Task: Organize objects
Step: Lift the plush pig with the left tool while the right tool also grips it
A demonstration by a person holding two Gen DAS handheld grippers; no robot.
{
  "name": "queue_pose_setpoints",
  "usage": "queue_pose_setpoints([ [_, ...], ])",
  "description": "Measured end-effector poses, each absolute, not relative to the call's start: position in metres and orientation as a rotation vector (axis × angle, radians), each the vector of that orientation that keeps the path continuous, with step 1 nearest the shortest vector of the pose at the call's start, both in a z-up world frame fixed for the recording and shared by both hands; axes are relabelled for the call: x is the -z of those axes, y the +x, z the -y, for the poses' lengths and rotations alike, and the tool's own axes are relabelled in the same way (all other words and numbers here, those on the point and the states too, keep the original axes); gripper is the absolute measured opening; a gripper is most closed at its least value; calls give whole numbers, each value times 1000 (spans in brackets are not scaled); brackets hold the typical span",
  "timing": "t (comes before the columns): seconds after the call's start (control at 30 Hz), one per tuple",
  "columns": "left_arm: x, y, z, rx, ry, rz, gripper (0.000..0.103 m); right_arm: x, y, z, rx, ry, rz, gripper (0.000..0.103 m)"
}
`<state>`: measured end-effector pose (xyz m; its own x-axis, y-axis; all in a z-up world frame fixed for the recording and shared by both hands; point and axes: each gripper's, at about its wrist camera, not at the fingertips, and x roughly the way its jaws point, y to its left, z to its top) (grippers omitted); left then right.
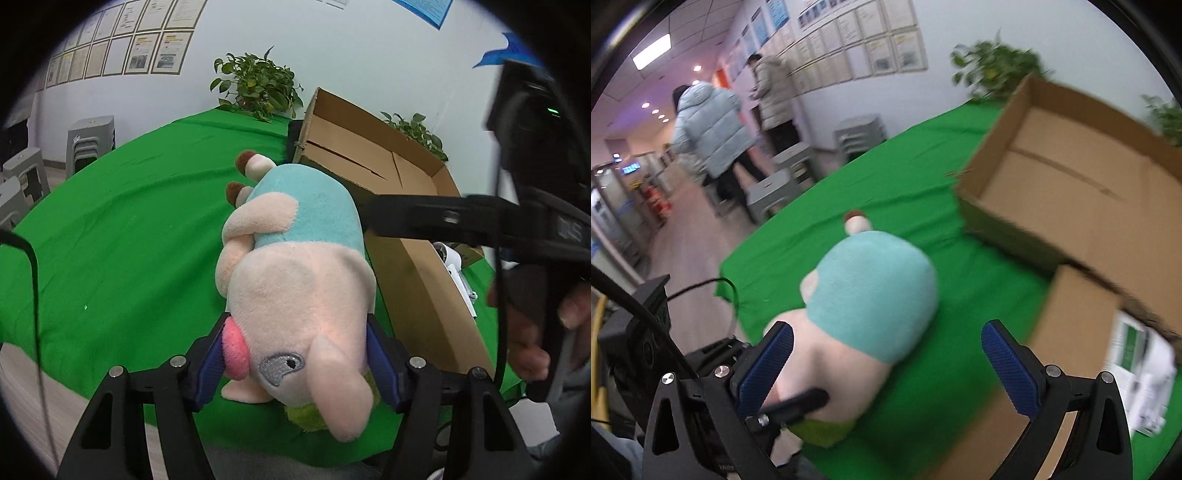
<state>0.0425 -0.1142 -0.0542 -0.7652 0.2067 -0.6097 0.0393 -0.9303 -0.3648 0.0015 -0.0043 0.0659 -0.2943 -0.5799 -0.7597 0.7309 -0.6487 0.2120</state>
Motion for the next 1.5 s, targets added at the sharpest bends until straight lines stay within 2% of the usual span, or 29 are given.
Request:
queue_pose_setpoints([
  [0.2, 55, 54, 113, -2810, -990, 508, 66, -31, -19, 47, 1856, 1295, -154, 102],
  [0.33, 55, 53, 110, -2820, -981, 487, 64, -21, -20, 58, 1864, 1334, -161, 103],
  [0.43, 54, 54, 109, -2825, -981, 456, 63, -11, -27, 57, 1864, 1390, -97, 102],
  [0.5, 55, 55, 106, -2829, -986, 433, 62, -8, -27, 58, 1875, 1380, -97, 98],
  [0.7, 43, 48, 95, -2856, -1003, 319, 59, 2, -22, 62, 1935, 1332, -52, 73],
  [0.83, 20, 40, 84, -2874, -970, 190, 59, -5, -29, 52, 1969, 1274, 67, 68],
  [0.97, -22, 14, 65, -2888, -825, 41, 59, -50, -42, 21, 2057, 1100, 138, 66],
  [1.07, -68, -14, 48, -2896, -625, -56, 59, -105, -64, -7, 2149, 948, 173, 66],
  [1.27, -138, -71, 33, -2844, -302, -92, 58, -236, -94, -77, 2354, 645, 116, 66],
  [1.37, -141, -102, 31, -2817, -322, -70, 58, -257, -114, -95, 2398, 620, 91, 66],
  [1.5, -121, -133, 32, -2810, -434, -33, 58, -243, -157, -101, 2375, 715, 113, 66],
])
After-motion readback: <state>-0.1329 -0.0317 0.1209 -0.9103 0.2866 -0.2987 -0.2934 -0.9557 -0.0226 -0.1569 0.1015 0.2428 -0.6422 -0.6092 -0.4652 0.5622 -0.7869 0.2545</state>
